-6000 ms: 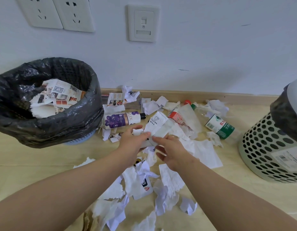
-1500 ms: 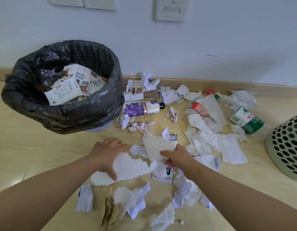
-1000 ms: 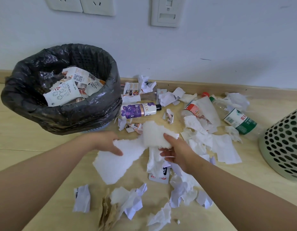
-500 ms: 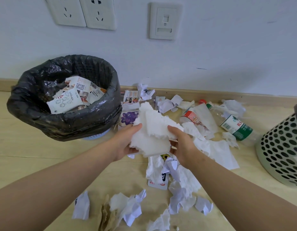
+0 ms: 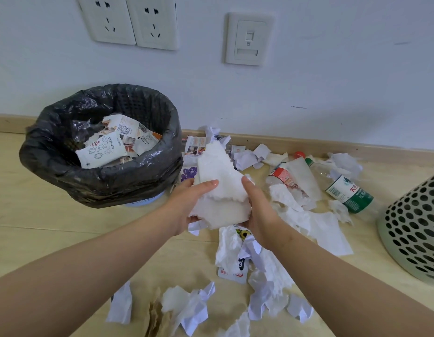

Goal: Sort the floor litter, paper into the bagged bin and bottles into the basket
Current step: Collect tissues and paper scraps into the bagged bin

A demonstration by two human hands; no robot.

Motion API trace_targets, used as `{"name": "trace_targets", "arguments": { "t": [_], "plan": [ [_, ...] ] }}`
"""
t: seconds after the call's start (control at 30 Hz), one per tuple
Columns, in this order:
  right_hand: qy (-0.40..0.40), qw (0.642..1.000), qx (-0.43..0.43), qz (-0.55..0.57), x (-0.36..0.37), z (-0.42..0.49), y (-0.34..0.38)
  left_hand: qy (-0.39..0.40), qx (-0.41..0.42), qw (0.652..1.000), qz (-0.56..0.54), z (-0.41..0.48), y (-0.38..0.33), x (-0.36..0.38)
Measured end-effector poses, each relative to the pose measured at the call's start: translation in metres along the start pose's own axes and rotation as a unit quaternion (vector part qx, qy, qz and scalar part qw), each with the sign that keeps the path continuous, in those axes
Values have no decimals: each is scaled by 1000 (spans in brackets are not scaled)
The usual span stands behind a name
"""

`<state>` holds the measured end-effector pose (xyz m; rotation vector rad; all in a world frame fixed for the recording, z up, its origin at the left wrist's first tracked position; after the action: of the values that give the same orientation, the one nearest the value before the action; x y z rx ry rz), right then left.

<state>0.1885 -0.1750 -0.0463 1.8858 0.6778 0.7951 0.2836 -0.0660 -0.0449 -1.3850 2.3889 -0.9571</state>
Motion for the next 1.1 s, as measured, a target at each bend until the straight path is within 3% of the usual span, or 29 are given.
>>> {"name": "trace_targets", "arguments": {
  "t": [0.33, 0.67, 0.93, 1.1],
  "plan": [
    [-77, 995, -45, 40, -3, 8, 33, 29, 45, 998, -19, -17, -27, 4],
    [-24, 990, -130, 51, 62, 14, 93, 7, 155, 983, -102, -55, -88, -31],
    [15, 991, -129, 31, 101, 15, 83, -183, 264, 934, -159, -81, -148, -130],
    [-1, 996, -86, 28, 97, 13, 67, -282, 254, 923, -67, -71, -156, -159]
  ]
}}
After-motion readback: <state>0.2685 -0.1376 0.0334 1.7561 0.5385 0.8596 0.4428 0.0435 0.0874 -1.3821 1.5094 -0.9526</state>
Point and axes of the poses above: each hand's wrist, its own z-axis towards the middle knuckle, its own x-axis out of the palm, y = z × x, the point moved 7 cm from there along z, towards the middle knuckle, and after that the axes turned 12 degrees about -x, right-handed, at the moved point
